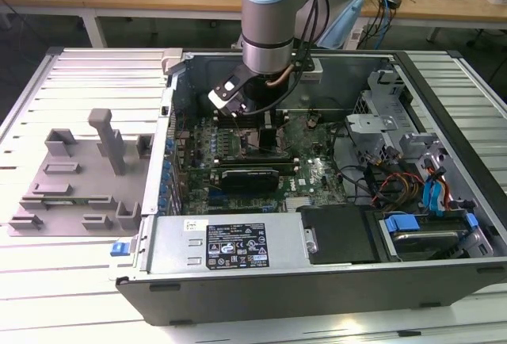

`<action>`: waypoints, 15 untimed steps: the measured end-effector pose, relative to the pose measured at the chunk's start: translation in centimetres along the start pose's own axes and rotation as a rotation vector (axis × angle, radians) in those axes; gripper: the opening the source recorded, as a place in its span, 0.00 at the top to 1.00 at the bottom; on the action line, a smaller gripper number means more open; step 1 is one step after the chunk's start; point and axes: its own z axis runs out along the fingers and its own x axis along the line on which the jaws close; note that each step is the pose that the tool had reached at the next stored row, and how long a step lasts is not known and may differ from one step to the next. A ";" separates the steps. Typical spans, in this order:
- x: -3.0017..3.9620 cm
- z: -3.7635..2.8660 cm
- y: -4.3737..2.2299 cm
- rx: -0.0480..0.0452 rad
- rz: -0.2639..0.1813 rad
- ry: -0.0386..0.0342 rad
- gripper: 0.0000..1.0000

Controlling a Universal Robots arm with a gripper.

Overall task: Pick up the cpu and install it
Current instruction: 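Place the cpu into insertion slot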

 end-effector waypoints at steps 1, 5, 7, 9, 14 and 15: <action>0.00 0.01 0.00 0.0000 0.000 0.0034 0.39; -0.02 -0.63 0.03 0.0001 0.000 0.0033 0.39; -0.01 -0.63 0.04 -0.0002 0.000 0.0037 0.39; -0.02 -0.65 0.03 0.0000 0.000 0.0035 0.39; -0.02 -0.68 0.03 0.0000 0.000 0.0033 0.65; -0.02 -0.68 0.04 0.0000 0.000 0.0034 0.71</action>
